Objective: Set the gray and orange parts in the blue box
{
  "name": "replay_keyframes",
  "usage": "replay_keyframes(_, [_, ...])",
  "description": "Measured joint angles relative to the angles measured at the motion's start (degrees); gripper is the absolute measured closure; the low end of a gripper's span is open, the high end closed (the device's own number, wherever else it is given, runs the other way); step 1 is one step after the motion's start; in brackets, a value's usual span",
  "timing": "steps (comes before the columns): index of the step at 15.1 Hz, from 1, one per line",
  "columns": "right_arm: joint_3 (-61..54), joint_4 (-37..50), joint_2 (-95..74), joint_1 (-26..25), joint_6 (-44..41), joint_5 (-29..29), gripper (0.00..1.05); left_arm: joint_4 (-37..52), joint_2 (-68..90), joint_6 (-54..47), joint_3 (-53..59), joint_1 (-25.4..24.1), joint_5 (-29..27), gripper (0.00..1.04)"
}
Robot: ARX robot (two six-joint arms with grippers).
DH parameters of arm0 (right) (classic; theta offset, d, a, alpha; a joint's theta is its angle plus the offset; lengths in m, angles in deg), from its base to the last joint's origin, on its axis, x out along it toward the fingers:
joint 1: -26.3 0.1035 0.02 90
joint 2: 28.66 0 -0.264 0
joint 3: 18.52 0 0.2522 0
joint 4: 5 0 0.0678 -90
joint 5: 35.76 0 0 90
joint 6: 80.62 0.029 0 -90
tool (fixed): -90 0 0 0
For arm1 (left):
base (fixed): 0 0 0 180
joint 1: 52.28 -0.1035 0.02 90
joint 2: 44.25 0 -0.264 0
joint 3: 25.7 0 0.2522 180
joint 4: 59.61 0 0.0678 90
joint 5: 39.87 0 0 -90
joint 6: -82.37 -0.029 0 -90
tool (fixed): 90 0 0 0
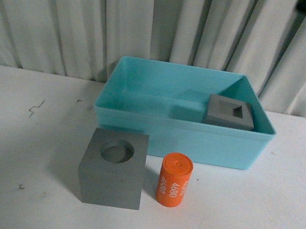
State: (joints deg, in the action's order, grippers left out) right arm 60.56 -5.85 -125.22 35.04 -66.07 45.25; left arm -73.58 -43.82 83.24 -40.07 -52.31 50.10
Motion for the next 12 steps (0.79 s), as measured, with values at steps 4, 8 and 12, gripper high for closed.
replay_keyframes(4, [-28.55, -5.16, 31.08, -0.11, 4.24, 2.95, 0.09, 0.00, 0.00, 0.00, 0.00, 0.00, 0.00, 0.07])
replay_keyframes(8, [-47.28, 25.97, 39.87, -3.28, -12.57, 3.13, 0.64, -0.02, 0.00, 0.00, 0.00, 0.02, 0.00, 0.07])
replay_keyframes(12, [-55.49, 24.94, 48.68, -8.90, -14.16, 8.33, 1.03, -0.02, 0.00, 0.00, 0.00, 0.02, -0.02, 0.07])
